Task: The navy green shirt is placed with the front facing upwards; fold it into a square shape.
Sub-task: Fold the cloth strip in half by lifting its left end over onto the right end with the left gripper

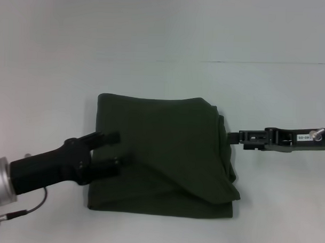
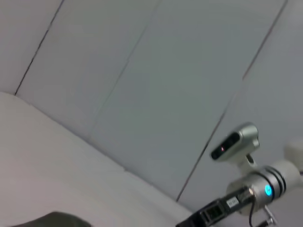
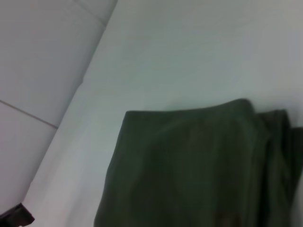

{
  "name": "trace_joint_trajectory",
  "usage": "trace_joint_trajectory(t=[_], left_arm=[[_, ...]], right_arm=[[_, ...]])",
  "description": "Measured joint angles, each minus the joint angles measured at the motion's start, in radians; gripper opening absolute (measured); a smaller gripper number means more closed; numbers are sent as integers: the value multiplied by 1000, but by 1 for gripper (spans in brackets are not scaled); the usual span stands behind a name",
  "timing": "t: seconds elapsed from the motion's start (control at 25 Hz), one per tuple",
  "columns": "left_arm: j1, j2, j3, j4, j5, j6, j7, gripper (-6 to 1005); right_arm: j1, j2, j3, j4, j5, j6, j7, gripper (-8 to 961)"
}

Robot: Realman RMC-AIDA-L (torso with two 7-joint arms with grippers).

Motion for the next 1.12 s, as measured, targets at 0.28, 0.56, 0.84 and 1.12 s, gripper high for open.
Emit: trace_joint_trajectory(t=[0.28, 0.56, 0.84, 1.12], left_arm=[[22, 5, 4, 56, 35, 3, 8, 887], [23, 8, 3, 62, 43, -1, 20, 886], [25, 13, 2, 69, 49, -2, 21, 886], [24, 14, 2, 68, 50, -4, 29, 886]], right_arm=[[29, 6, -24, 47, -1, 59, 18, 899], [39, 42, -44, 74, -1, 146, 15, 899], [50, 69, -82, 102, 0, 210, 8, 900], [52, 74, -80, 102, 8, 203, 7, 900]])
